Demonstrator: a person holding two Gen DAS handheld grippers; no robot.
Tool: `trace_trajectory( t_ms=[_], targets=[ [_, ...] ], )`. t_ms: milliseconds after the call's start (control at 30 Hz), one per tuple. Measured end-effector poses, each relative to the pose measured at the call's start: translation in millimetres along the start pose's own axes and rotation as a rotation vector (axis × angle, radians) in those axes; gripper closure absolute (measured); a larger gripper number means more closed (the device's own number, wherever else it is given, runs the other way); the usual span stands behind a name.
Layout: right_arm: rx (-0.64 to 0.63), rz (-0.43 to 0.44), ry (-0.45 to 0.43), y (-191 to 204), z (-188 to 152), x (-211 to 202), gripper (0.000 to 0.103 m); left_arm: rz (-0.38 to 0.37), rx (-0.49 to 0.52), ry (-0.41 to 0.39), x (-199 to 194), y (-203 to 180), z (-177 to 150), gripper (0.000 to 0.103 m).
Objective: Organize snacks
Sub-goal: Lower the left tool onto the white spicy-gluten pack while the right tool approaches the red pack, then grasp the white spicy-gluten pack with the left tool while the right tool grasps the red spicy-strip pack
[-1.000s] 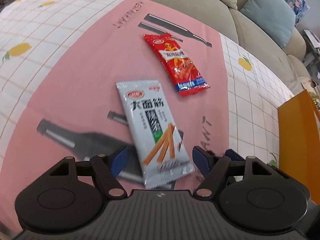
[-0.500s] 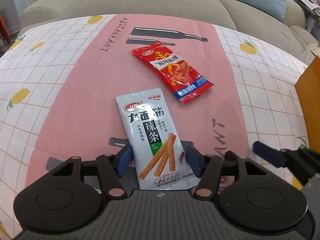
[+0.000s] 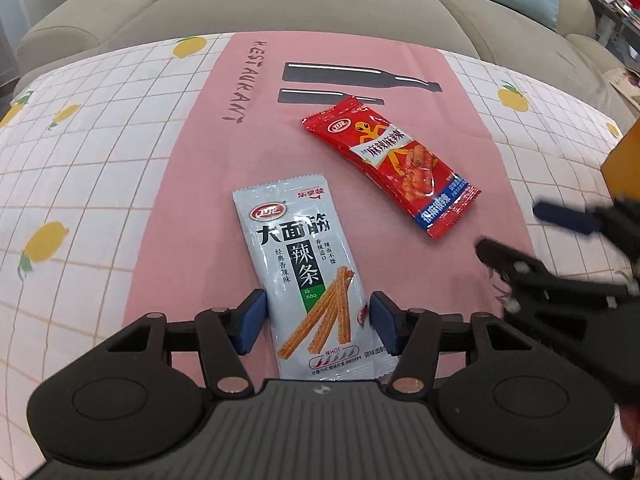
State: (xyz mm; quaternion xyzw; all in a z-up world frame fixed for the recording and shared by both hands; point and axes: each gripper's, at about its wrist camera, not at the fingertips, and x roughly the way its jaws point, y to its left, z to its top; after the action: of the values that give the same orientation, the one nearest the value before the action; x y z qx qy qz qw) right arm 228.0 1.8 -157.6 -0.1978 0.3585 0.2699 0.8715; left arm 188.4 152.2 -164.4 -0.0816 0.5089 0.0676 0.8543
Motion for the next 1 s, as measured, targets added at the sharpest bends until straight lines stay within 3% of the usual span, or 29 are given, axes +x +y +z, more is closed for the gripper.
trace_trajectory(
  t_ms=[167, 267, 400, 533, 633, 833, 900, 1000],
  targets=[
    [-0.06, 0.009, -0.012, 3, 24, 23, 0.041, -0.018, 0.033, 0.01, 1, 6, 3, 0.038],
    [-0.056, 0.05, -0.011, 1, 36, 38, 0.025, -0.027, 0.043, 0.008, 1, 7, 3, 0.038],
    [-0.049, 0.063, 0.009, 1, 47, 55, 0.024, -0.034, 0.043, 0.0, 0, 8, 2, 0.038],
    [0.045, 0.113, 0.033, -9, 51, 66, 0.026, -0.039, 0.05, -0.004, -1, 7, 1, 0.038],
    [0.127, 0.173, 0.05, -16, 49, 69, 0.042, -0.041, 0.046, -0.004, -2, 8, 1, 0.038],
    [0.107, 0.177, 0.025, -9, 37, 56, 0.094, -0.042, 0.045, -0.001, -3, 6, 0, 0.038],
    [0.105, 0.172, 0.022, -9, 31, 51, 0.102, -0.042, 0.044, 0.001, -4, 5, -1, 0.038],
    [0.114, 0.16, 0.015, -11, 20, 41, 0.103, -0.043, 0.048, 0.002, -5, 4, -3, 0.038]
  ],
)
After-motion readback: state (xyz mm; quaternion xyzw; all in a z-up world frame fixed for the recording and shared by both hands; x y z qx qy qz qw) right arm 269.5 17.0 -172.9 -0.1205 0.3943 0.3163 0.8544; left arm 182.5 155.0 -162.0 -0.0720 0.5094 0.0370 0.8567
